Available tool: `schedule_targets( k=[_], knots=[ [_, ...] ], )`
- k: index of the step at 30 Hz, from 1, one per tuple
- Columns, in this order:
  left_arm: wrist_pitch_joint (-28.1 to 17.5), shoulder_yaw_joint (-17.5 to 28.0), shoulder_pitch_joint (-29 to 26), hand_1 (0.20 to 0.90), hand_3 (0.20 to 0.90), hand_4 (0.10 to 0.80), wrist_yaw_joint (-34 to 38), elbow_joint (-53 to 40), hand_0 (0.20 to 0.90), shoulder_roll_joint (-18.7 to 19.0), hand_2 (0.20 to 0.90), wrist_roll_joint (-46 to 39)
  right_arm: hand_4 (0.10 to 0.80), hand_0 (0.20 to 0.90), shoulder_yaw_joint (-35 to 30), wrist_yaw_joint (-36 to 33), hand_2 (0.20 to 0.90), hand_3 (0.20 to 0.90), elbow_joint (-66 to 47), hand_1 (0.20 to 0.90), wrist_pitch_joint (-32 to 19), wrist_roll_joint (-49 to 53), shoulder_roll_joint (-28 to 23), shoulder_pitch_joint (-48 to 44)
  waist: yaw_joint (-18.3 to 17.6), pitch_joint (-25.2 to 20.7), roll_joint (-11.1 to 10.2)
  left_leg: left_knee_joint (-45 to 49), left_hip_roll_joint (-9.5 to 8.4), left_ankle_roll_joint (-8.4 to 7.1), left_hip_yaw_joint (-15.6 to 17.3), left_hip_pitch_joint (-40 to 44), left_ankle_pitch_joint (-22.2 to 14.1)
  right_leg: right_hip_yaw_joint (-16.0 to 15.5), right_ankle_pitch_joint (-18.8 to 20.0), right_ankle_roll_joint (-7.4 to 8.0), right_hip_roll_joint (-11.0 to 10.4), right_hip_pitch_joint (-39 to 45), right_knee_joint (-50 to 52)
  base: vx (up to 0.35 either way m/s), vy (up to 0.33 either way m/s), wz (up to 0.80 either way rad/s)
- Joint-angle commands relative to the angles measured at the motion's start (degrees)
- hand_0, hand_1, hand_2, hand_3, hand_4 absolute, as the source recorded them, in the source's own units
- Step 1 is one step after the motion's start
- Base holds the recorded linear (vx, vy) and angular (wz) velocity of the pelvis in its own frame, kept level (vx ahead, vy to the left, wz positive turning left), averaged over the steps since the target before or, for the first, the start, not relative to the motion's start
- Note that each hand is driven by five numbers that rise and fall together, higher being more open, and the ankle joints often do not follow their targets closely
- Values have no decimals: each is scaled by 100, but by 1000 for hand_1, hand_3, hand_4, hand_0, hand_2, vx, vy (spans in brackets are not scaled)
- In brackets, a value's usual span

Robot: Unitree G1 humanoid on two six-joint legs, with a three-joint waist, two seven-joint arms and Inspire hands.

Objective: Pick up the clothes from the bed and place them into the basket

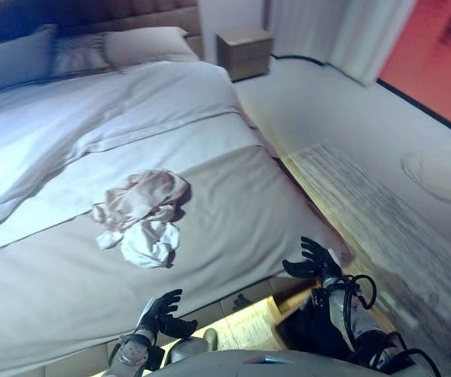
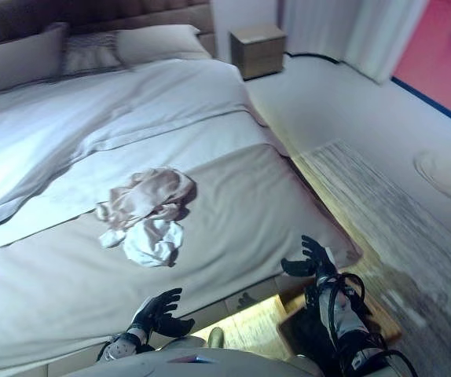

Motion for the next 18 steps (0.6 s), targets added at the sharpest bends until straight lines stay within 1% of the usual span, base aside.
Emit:
schedule_targets(
  k=[1,2,3,4,5,6,7,8,10,11,12,13,14,15,16,17,18],
  knots=[
    [101,16,-65,900,900,800,190,-10,900,395,900,131,800,900,-366,11,900,900,-204,900,-408,127,-298,-560,-6,-74,-218,-377,-323,26,176,55,111,460,974,-81,718,-138,-1151,367,-396,169],
    [176,4,-178,900,900,800,235,96,900,472,900,236,800,900,-422,186,900,900,-76,900,-496,164,-432,-630,-155,-54,-412,-342,-376,-16,-76,81,31,843,837,-87,929,-34,-2374,375,-412,142],
    [185,-1,-200,900,900,800,238,122,900,498,900,286,800,900,-465,213,900,900,-36,900,-546,180,-473,-615,-250,-31,-469,-323,-388,-20,-190,128,-29,1071,868,-75,1056,58,-2916,390,-409,106],
    [184,12,-204,900,900,800,229,119,900,523,900,346,800,900,-527,239,900,900,-13,900,-608,197,-514,-569,-349,-16,-514,-307,-389,-17,-276,165,-90,1282,994,-41,1160,53,-3274,267,-256,83],
    [179,32,-215,900,900,800,211,70,900,560,900,439,800,900,-568,233,900,900,12,900,-669,262,-523,-548,-416,10,-535,-302,-362,-10,-339,191,-140,1401,1140,-5,1226,-62,-3266,220,-242,86],
    [132,16,-224,900,900,800,160,7,900,637,900,586,800,900,-613,167,900,900,62,900,-696,413,-535,-544,-445,42,-547,-302,-314,-9,-395,159,-133,1480,1086,-34,1343,-137,-3033,168,-227,98],
    [111,37,-197,900,900,800,260,-14,900,650,900,639,800,900,-703,207,900,900,103,900,-704,512,-562,-533,-443,50,-575,-300,-289,-37,-472,112,-75,1519,930,-105,1420,24,-2986,119,-160,92],
    [129,44,-190,900,900,800,269,-15,900,645,900,663,800,900,-716,225,900,900,109,900,-701,525,-564,-531,-446,56,-582,-302,-291,-39,-486,117,-67,1523,919,-112,1422,57,-2986,75,-161,123],
    [163,150,-70,900,900,800,466,-55,900,596,900,523,800,900,-870,344,900,900,83,900,-612,562,-602,-481,-396,-1,-645,-136,-185,-161,-406,38,-60,1483,704,-203,1402,362,-3155,32,-146,104],
    [148,241,-51,900,900,800,486,-58,900,550,900,449,800,900,-897,393,900,900,56,900,-565,423,-642,-467,-380,-14,-686,71,-106,-239,-221,-33,-116,1386,609,-258,1348,507,-3261,81,-119,56],
    [129,313,-49,900,900,800,480,-61,900,501,900,454,800,900,-946,366,900,900,37,900,-527,391,-684,-448,-397,-8,-731,281,21,-331,137,-110,-154,1232,560,-288,1280,623,-3336,141,-87,57],
    [109,353,-32,900,900,800,396,-95,900,458,900,598,800,900,-1067,236,900,900,2,900,-449,436,-750,-380,-445,2,-774,425,276,-518,621,-234,-54,1051,548,-292,1206,753,-3412,128,-34,79],
    [87,367,-2,900,900,800,330,-156,900,428,900,735,800,900,-1210,85,900,900,-47,900,-369,465,-820,-315,-473,-3,-784,401,502,-646,908,-312,72,885,513,-280,1154,814,-3450,101,-8,127],
    [22,298,47,900,900,800,260,-258,900,412,900,954,800,900,-1409,-340,900,900,-67,900,-103,503,-976,-274,-473,24,-731,191,899,-831,1231,-581,458,660,374,-291,1125,876,-3433,46,-19,134],
    [12,267,40,900,900,800,237,-296,900,425,900,1018,800,900,-1465,-487,900,900,-20,900,28,563,-1032,-298,-459,53,-710,195,987,-883,1241,-725,585,622,325,-315,1134,884,-3418,10,-40,150],
    [-18,153,-73,900,900,800,228,-260,900,481,900,912,800,900,-1491,-443,900,900,412,900,-96,535,-1146,-554,-379,115,-661,142,898,-869,1054,-829,555,638,262,-360,1143,868,-3412,-14,-31,104],
    [-16,80,-149,900,900,800,209,-266,900,518,900,847,800,900,-1459,-377,900,900,648,900,-201,506,-1210,-738,-325,146,-618,37,872,-877,1001,-841,590,609,235,-369,1144,862,-3423,3,1,63]
  ],
)
